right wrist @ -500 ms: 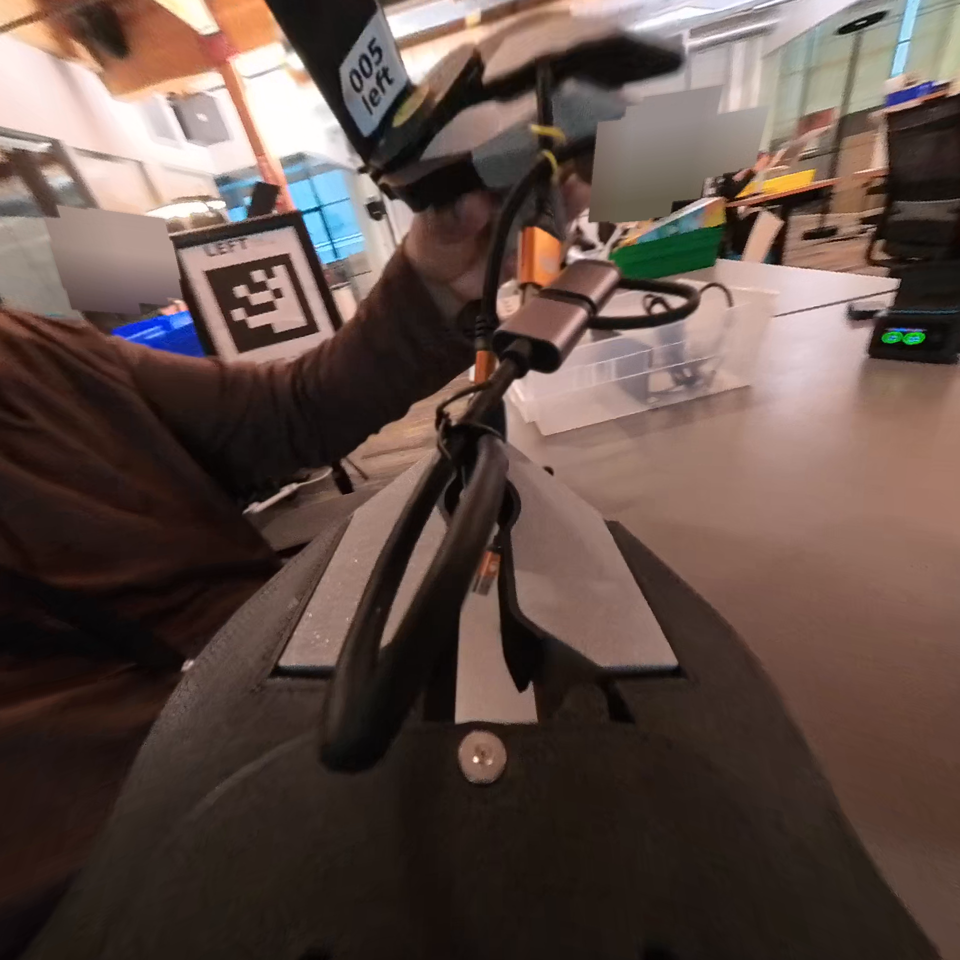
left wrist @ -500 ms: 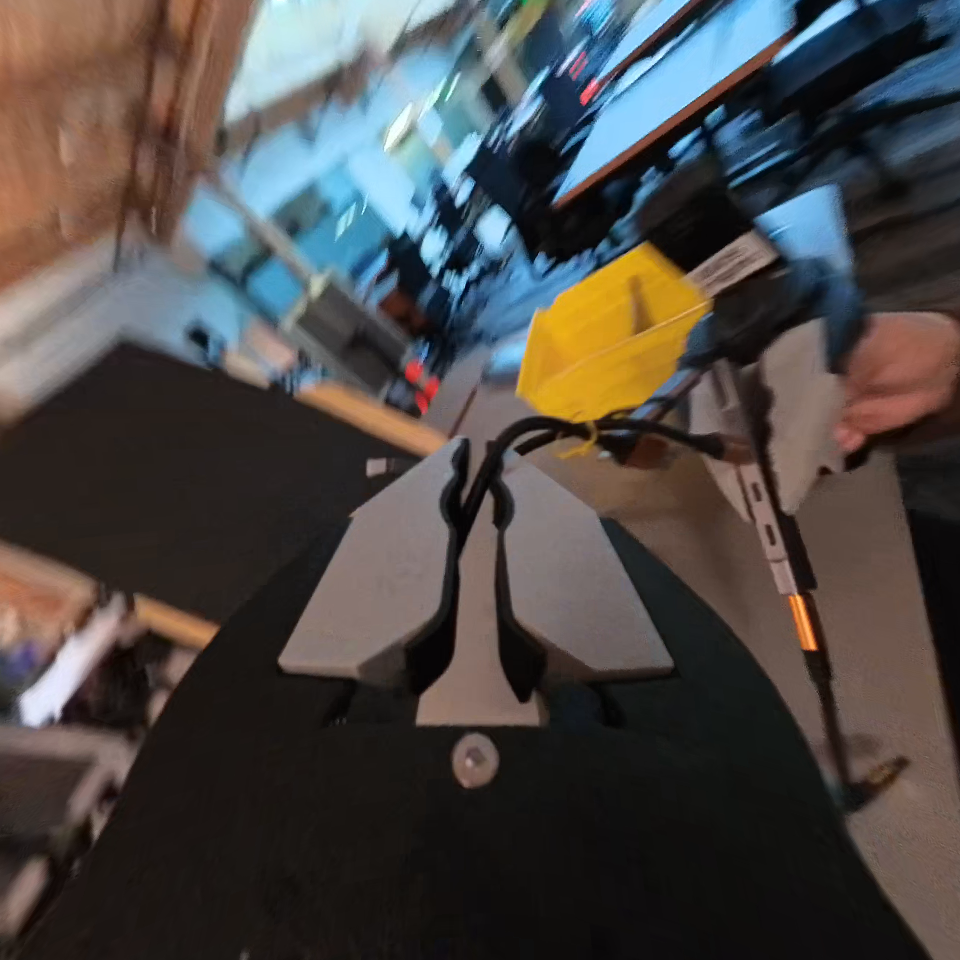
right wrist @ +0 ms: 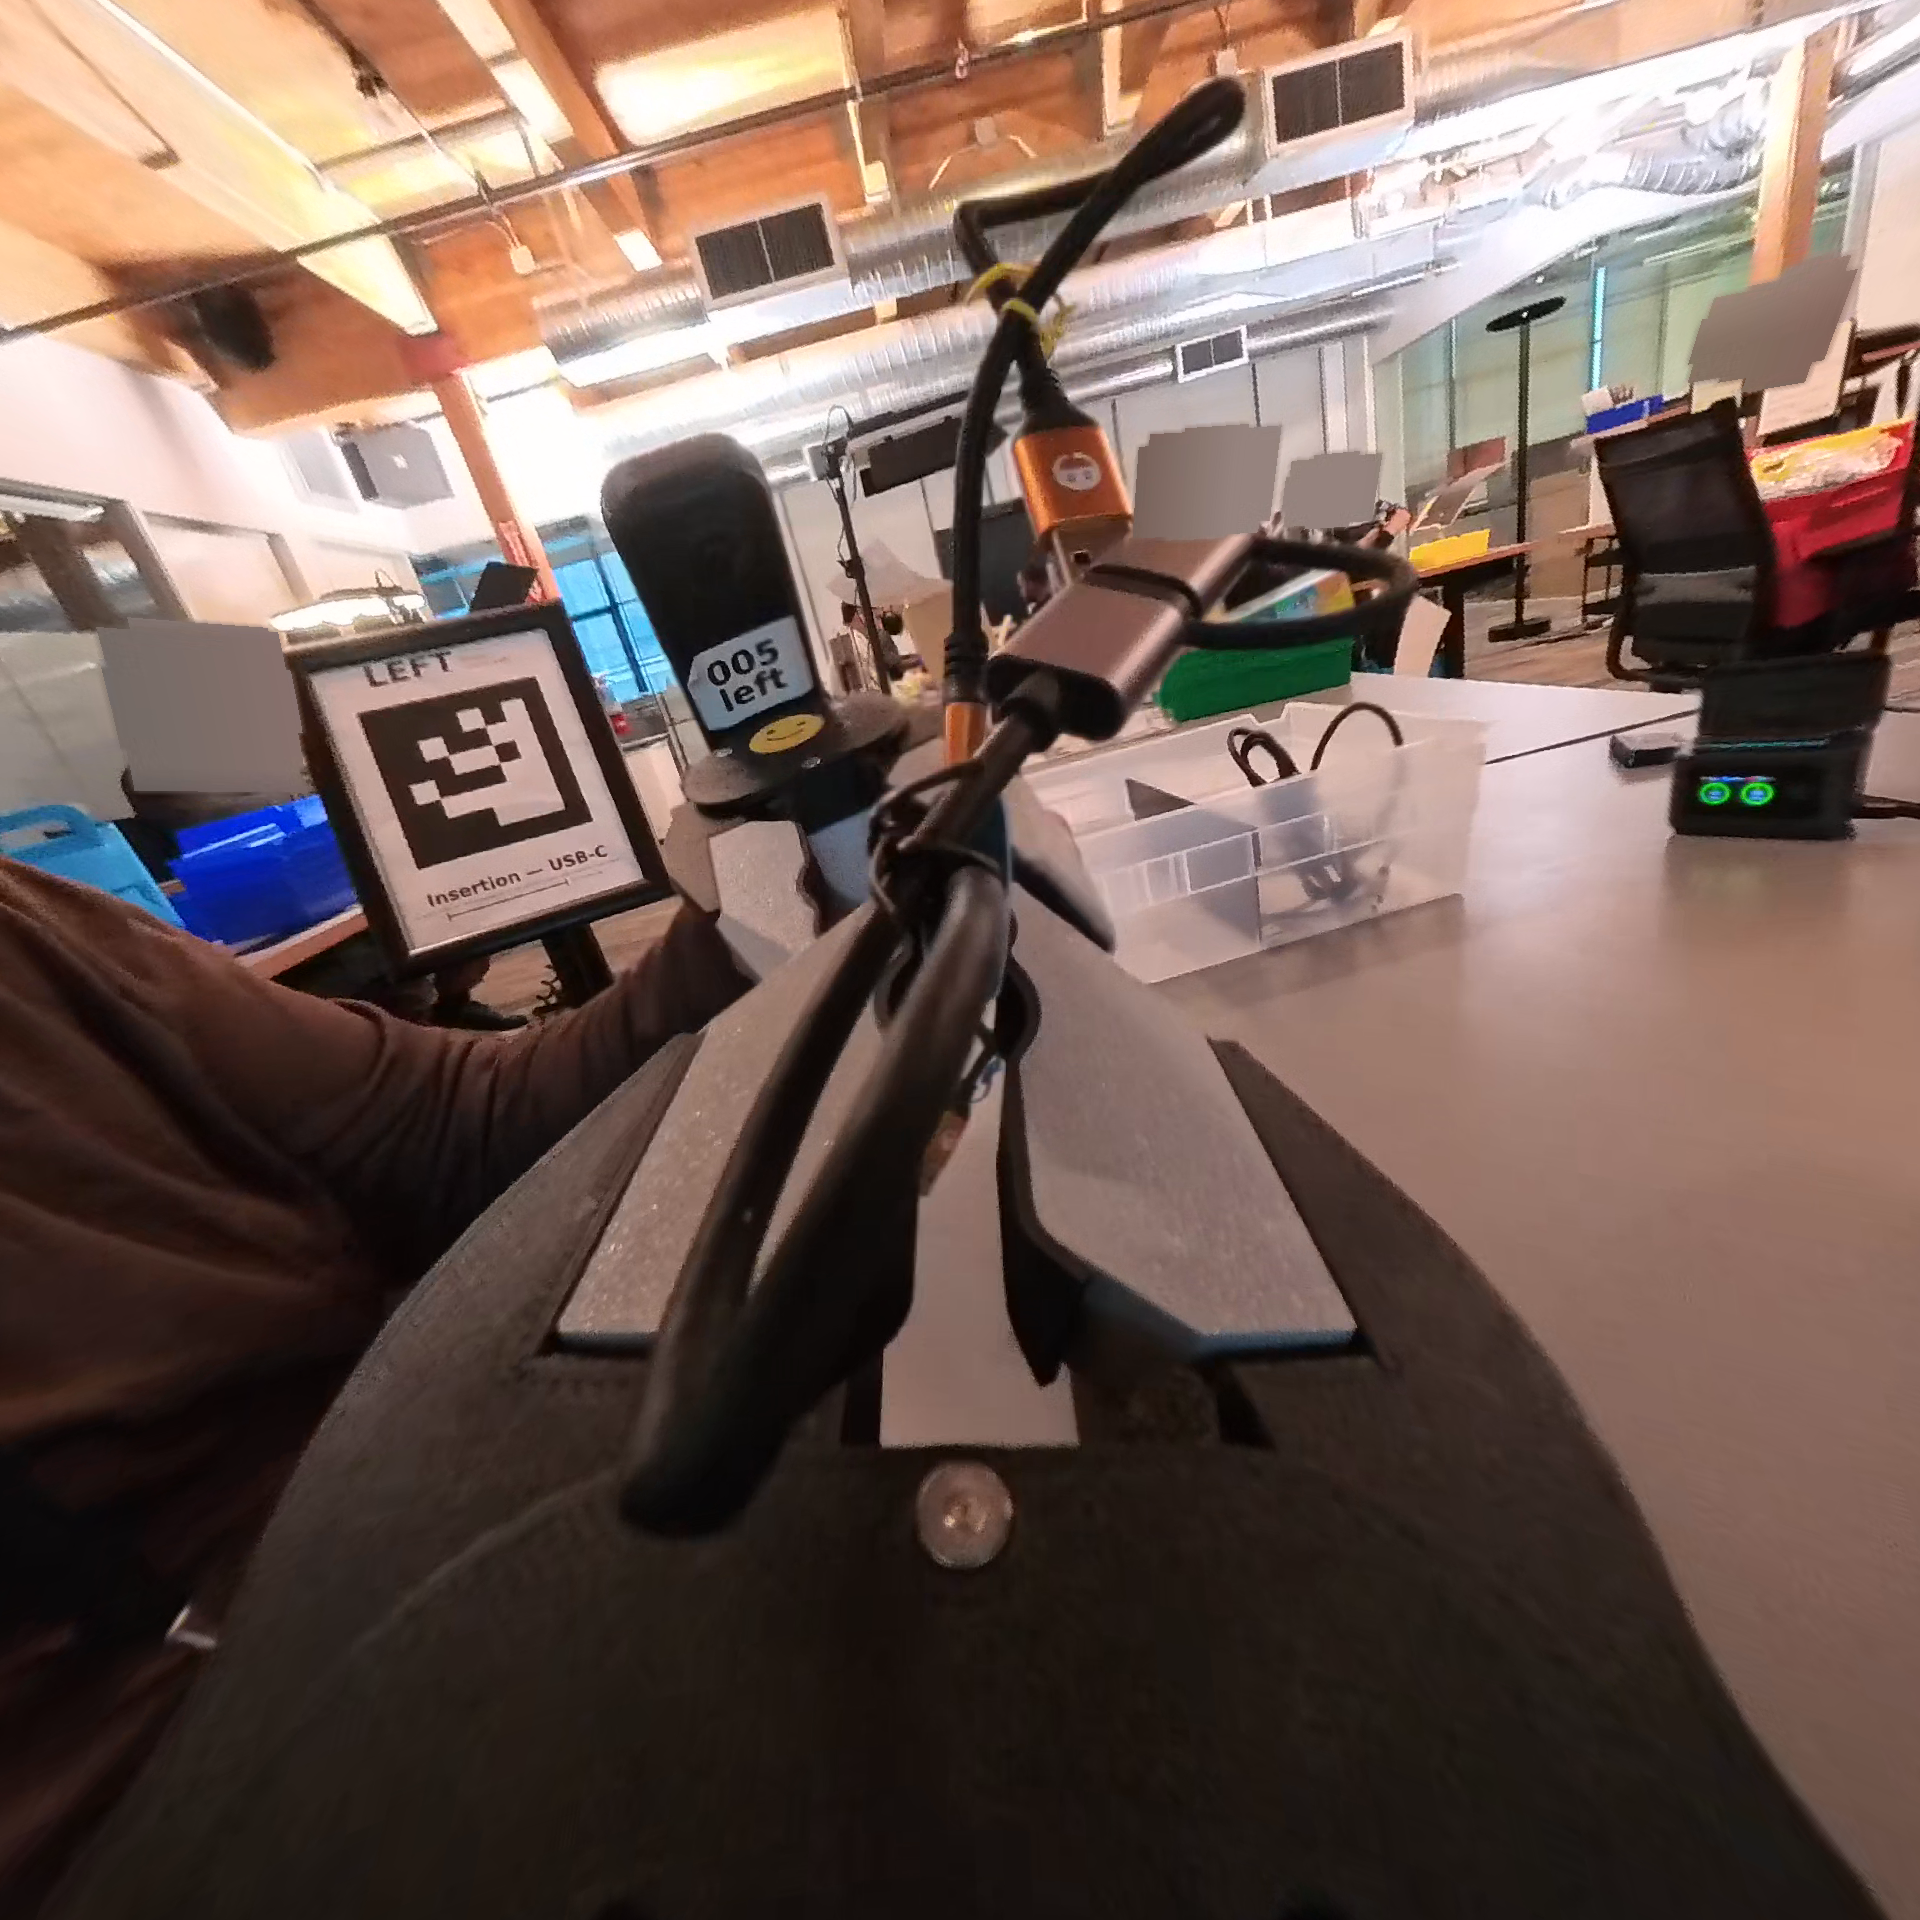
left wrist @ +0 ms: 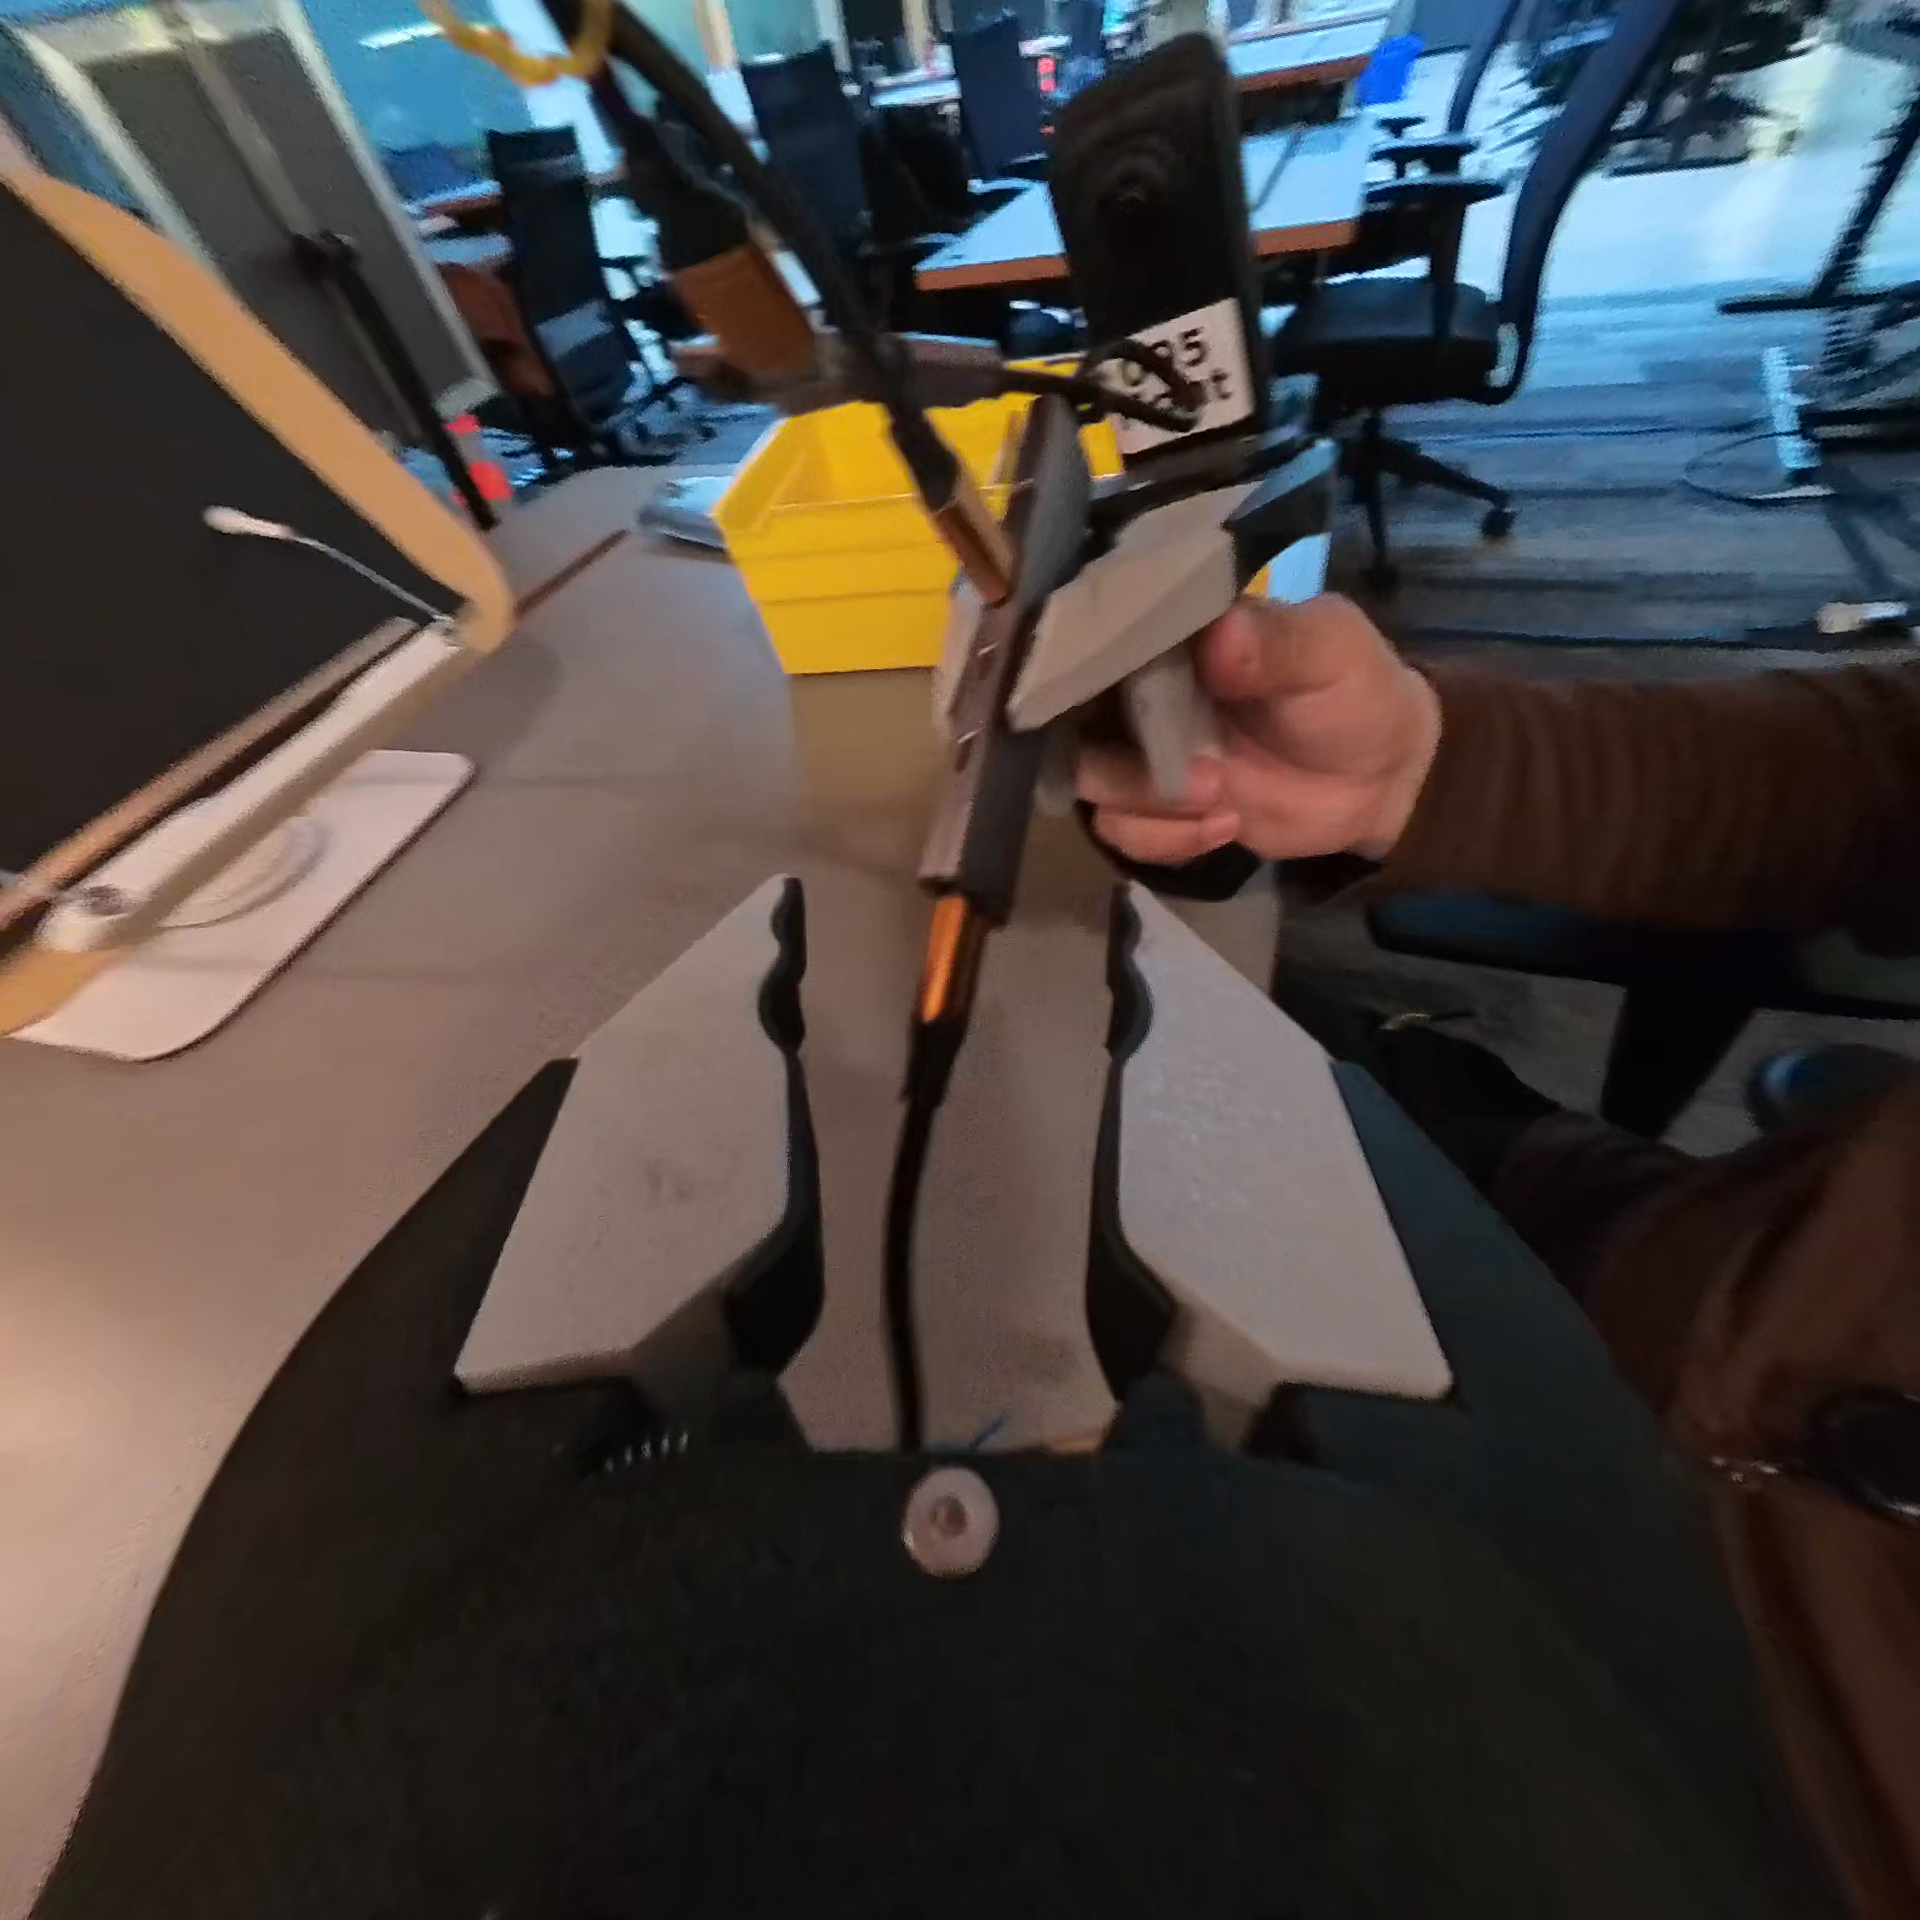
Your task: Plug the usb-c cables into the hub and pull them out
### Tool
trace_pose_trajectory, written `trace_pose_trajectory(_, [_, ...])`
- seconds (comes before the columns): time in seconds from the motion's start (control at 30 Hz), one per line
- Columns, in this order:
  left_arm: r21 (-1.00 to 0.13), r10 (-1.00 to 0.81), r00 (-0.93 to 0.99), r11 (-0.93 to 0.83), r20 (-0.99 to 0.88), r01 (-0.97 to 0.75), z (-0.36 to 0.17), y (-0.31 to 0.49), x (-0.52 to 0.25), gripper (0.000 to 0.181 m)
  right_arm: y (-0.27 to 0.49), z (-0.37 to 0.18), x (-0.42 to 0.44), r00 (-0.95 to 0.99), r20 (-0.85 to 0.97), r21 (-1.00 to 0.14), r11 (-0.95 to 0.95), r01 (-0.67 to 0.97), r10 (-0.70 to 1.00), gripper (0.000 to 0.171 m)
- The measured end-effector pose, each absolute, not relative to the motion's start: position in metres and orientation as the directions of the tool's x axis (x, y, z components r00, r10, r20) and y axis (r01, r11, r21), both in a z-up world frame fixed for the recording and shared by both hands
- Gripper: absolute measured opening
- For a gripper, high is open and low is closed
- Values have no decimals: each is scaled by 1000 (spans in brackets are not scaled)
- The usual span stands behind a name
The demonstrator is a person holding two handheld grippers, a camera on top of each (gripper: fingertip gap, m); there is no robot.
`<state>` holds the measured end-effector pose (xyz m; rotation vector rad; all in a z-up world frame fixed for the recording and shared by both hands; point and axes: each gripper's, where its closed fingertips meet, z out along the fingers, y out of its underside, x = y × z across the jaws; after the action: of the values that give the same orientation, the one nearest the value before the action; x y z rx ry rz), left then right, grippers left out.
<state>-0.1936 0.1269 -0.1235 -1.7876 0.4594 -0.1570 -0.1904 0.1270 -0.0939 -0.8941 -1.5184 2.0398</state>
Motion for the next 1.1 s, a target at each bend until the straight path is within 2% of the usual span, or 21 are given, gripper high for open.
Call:
trace_pose_trajectory(0.03, [-958,-414,903,-193,-116,-211,-126,130,-188,50,124,-95,-193,-689,-235,-953,-303,24,685,4])
trace_pose_trajectory(0.07, [-963,-426,898,-178,-112,-204,-126,132,-185,27,122,-96,-195,-688,-234,-950,-312,12,686,5])
trace_pose_trajectory(0.1, [-965,-406,906,-168,-120,-203,-126,135,-189,16,122,-96,-195,-688,-236,-946,-325,0,686,6])
trace_pose_trajectory(0.17, [-970,-454,887,-168,-83,-177,-129,133,-186,12,123,-100,-196,-695,-257,-942,-334,26,672,9])
trace_pose_trajectory(0.23, [-968,-457,888,-192,-55,-159,-133,132,-191,7,129,-108,-197,-681,-269,-948,-313,62,681,20])
trace_pose_trajectory(0.3, [-960,-448,891,-206,-77,-187,-136,128,-199,7,137,-112,-196,-664,-246,-960,-273,66,706,21])
trace_pose_trajectory(0.47, [-947,-457,888,-255,-58,-194,-138,117,-206,7,167,-122,-195,-555,-214,-977,-169,131,804,39])
trace_pose_trajectory(0.57, [-924,-382,918,-303,-104,-231,-147,120,-222,6,192,-143,-193,-415,-100,-969,7,248,904,45])
trace_pose_trajectory(0.67, [-905,-343,930,-340,-134,-256,-158,124,-232,6,201,-143,-184,-346,7,-950,114,292,938,51])
trace_pose_trajectory(0.8, [-917,-430,901,-337,-50,-212,-161,121,-218,6,201,-136,-174,-290,208,-911,293,290,934,37])
trace_pose_trajectory(0.9, [-906,-449,894,-373,-11,-199,-170,118,-220,6,216,-134,-164,-212,296,-860,357,365,931,41])
trace_pose_trajectory(1.0, [-909,-466,884,-385,39,-162,-175,117,-218,6,180,-127,-154,-380,146,-906,278,319,913,39])
trace_pose_trajectory(1.1, [-911,-523,848,-385,88,-144,-177,118,-205,6,154,-124,-160,-466,129,-929,271,252,875,38])
